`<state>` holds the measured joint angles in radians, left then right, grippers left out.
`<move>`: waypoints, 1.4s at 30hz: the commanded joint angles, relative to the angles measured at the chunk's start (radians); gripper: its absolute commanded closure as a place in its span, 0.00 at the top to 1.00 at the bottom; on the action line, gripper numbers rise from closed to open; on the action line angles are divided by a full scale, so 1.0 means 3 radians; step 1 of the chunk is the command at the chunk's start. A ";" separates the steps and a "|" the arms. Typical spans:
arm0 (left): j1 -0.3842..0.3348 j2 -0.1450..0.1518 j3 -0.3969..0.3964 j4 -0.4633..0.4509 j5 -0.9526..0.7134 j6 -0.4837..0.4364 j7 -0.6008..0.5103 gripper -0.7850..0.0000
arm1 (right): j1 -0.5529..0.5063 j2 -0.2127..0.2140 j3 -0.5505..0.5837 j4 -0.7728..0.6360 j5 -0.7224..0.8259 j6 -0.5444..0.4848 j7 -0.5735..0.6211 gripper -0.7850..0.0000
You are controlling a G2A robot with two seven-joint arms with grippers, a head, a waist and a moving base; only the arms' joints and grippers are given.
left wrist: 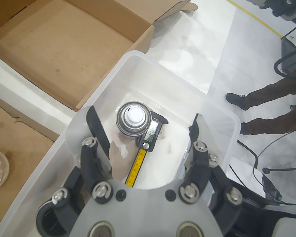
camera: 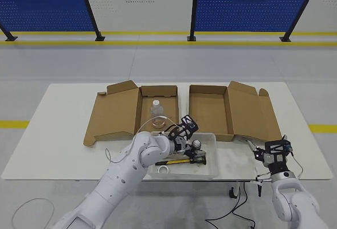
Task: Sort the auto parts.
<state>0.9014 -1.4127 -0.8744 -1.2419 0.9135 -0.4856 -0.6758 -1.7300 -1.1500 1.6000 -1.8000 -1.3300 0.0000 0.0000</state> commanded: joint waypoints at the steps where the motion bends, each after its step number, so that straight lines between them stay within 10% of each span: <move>1: -0.0038 -0.0013 0.0041 0.0067 -0.0017 -0.0015 -0.0003 0.89 | 0.0000 0.0000 0.0000 0.0000 0.0000 0.0000 0.0000 1.00; 9: -0.0203 -0.0076 0.0203 0.0330 -0.0028 -0.0016 0.0038 0.87 | 0.0000 0.0000 0.0000 0.0000 0.0000 0.0000 0.0000 1.00; 42: -0.0514 -0.0220 0.0423 0.0877 -0.0183 -0.0023 0.0063 0.22 | 0.0000 0.0000 0.0000 0.0000 0.0000 0.0000 0.0000 1.00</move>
<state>0.7465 -1.4789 -0.7482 -0.9774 0.8520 -0.4933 -0.6632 -1.7300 -1.1500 1.6000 -1.8000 -1.3300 0.0000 0.0000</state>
